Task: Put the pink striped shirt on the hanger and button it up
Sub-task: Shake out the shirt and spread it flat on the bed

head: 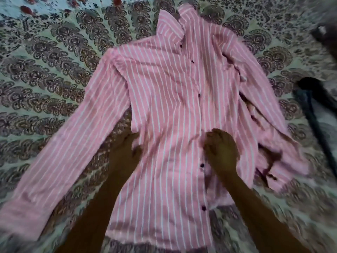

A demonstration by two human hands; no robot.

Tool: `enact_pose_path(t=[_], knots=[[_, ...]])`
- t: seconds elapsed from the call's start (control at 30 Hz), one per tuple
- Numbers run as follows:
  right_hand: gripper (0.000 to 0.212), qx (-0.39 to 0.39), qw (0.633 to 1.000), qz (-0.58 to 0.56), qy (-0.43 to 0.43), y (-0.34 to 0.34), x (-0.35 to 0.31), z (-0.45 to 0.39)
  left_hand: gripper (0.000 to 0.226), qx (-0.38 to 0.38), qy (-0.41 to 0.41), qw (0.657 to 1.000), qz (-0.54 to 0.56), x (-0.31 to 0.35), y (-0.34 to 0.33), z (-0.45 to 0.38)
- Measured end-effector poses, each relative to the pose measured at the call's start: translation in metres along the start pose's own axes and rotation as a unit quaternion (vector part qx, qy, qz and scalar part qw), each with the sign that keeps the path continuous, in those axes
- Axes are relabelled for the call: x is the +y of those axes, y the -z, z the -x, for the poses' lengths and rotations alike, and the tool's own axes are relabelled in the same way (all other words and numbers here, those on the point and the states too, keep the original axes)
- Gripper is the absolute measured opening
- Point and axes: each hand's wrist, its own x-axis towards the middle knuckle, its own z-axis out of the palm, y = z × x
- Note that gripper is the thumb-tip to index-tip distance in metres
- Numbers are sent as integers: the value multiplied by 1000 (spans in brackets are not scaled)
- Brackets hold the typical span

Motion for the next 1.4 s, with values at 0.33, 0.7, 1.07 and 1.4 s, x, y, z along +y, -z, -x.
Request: enact_pose_path(t=[0.33,0.7,1.07,1.4], knots=[[75,-37,923,-186,-336,32,-9,116,56,-41,332,936,109,18,16,125],[24,-238,941,137,-198,77,-9,178,78,-343,403,841,110,20,30,191],[45,-469,790,374,-127,78,-27,226,85,-473,353,806,-41,-5,46,263],[35,-234,949,197,-71,62,-69,156,33,-160,324,929,-76,-6,70,157]])
